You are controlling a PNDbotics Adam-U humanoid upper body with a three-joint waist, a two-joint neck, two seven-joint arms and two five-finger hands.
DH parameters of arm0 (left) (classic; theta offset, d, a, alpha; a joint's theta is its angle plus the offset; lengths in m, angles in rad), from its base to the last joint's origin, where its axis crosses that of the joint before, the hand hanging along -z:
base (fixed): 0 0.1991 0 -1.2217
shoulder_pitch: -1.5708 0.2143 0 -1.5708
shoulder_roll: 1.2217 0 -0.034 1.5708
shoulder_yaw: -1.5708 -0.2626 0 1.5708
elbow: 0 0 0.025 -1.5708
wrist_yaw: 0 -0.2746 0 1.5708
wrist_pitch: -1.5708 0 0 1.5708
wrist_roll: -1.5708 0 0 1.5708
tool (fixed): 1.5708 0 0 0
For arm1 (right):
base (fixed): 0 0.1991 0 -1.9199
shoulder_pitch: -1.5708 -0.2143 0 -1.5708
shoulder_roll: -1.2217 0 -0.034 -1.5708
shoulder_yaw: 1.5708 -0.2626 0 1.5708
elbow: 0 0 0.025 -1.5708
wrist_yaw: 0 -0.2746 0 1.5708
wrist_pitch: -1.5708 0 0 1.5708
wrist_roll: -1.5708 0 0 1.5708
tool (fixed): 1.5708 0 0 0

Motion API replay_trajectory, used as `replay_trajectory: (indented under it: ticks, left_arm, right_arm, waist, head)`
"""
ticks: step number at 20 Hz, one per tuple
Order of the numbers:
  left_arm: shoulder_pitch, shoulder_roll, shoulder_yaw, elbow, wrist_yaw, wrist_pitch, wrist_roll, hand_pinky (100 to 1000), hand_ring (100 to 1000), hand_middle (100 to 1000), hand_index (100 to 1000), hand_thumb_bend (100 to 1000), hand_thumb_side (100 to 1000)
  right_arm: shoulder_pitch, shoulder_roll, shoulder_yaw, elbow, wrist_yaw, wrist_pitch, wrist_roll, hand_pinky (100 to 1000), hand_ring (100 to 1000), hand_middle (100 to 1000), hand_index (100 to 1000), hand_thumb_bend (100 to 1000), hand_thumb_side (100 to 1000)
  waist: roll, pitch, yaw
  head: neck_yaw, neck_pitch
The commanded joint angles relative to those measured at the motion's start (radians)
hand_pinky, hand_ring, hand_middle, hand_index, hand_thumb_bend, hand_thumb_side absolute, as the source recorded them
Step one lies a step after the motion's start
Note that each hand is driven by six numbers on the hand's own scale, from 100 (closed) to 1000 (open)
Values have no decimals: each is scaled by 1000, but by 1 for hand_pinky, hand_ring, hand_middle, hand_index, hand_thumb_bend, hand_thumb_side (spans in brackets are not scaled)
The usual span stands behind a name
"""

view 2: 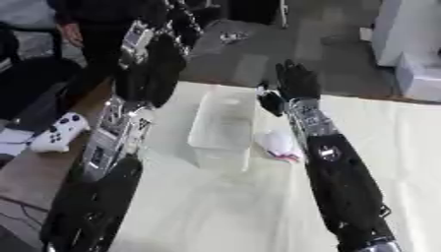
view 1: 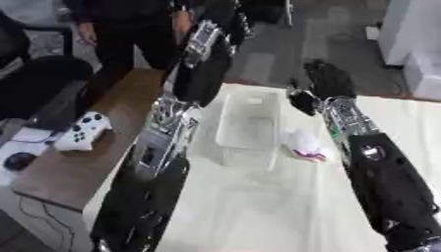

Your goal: Pick up objects on the table and place them in the box.

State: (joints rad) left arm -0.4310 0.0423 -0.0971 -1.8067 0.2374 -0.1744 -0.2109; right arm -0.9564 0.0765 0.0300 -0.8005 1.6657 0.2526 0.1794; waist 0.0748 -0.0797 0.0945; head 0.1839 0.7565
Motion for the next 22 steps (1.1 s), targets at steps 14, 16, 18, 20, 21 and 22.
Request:
replay_trajectory:
  ticks: [14, 16, 18, 20, 21, 22]
  left_arm:
    - [-9, -4, 5, -14, 1, 5, 3, 995, 806, 863, 954, 101, 832]
    - [-9, -4, 5, -14, 1, 5, 3, 995, 806, 863, 954, 101, 832]
    - [-9, -3, 5, -14, 1, 5, 3, 995, 806, 863, 954, 100, 832]
    - [-9, -2, 5, -14, 1, 4, 3, 995, 806, 863, 954, 101, 832]
    - [-9, -2, 5, -14, 1, 4, 3, 995, 806, 863, 954, 101, 832]
    - [-10, -2, 5, -14, 1, 4, 3, 995, 806, 863, 954, 101, 832]
  right_arm:
    - [-39, -26, -18, 66, -16, 19, 21, 362, 820, 897, 943, 100, 1000]
    - [-35, -30, -17, 73, -28, 18, 19, 366, 819, 896, 943, 100, 1000]
    - [-29, -33, -16, 79, -42, 18, 14, 373, 817, 895, 942, 100, 1000]
    - [-24, -35, -11, 94, -56, 15, 12, 415, 819, 896, 942, 100, 1000]
    - [-23, -36, -9, 102, -61, 12, 11, 422, 819, 896, 942, 100, 1000]
    - [-19, -37, -7, 109, -67, 10, 10, 425, 819, 896, 942, 100, 1000]
  waist:
    - [0, -15, 2]
    - [0, -15, 1]
    - [0, -15, 0]
    - [0, -15, 0]
    - [0, -15, 0]
    - [0, -14, 0]
  head:
    - [-7, 2]
    - [-6, 2]
    - [-4, 2]
    - [-3, 0]
    - [-2, 0]
    - [-2, 0]
